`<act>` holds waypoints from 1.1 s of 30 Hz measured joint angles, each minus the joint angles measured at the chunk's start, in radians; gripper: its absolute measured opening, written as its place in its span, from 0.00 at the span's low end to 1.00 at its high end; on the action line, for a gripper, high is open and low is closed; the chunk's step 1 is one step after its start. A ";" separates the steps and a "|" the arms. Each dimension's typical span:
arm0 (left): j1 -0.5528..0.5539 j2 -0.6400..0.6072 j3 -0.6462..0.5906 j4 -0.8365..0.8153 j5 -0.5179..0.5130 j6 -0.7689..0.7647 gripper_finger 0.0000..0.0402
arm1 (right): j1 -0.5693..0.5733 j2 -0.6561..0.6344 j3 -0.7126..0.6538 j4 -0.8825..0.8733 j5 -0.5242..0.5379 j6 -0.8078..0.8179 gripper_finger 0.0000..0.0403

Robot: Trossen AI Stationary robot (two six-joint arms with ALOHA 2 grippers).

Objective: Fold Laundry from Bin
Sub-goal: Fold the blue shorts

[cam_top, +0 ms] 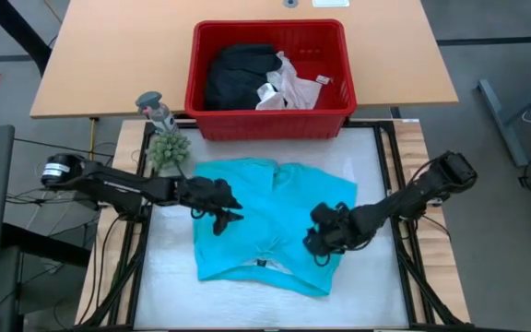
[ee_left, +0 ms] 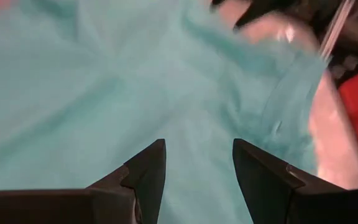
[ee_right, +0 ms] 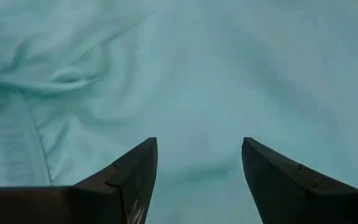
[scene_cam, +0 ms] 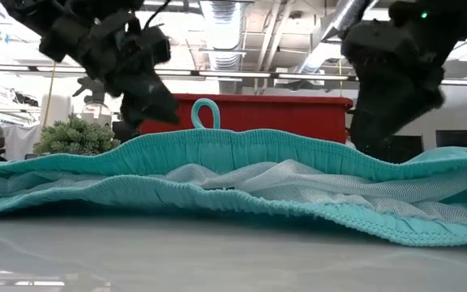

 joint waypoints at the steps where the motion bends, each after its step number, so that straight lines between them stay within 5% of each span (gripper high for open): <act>1: -0.012 0.025 0.000 0.023 -0.007 0.001 0.43 | 0.002 0.017 0.000 0.052 0.001 -0.062 0.63; 8: -0.109 0.110 0.000 0.135 -0.009 -0.008 0.43 | 0.022 0.110 0.000 0.443 -0.004 -0.411 0.63; 14: -0.163 0.102 0.000 0.143 -0.089 -0.026 0.43 | 0.043 0.157 0.001 0.590 -0.001 -0.525 0.63; 22: -0.195 0.102 0.000 0.122 -0.114 -0.050 0.43 | 0.097 0.244 0.128 0.594 0.048 -0.662 0.63; 33: -0.257 0.102 0.000 0.116 -0.150 -0.093 0.43 | 0.099 0.456 0.368 0.330 0.113 -0.674 0.60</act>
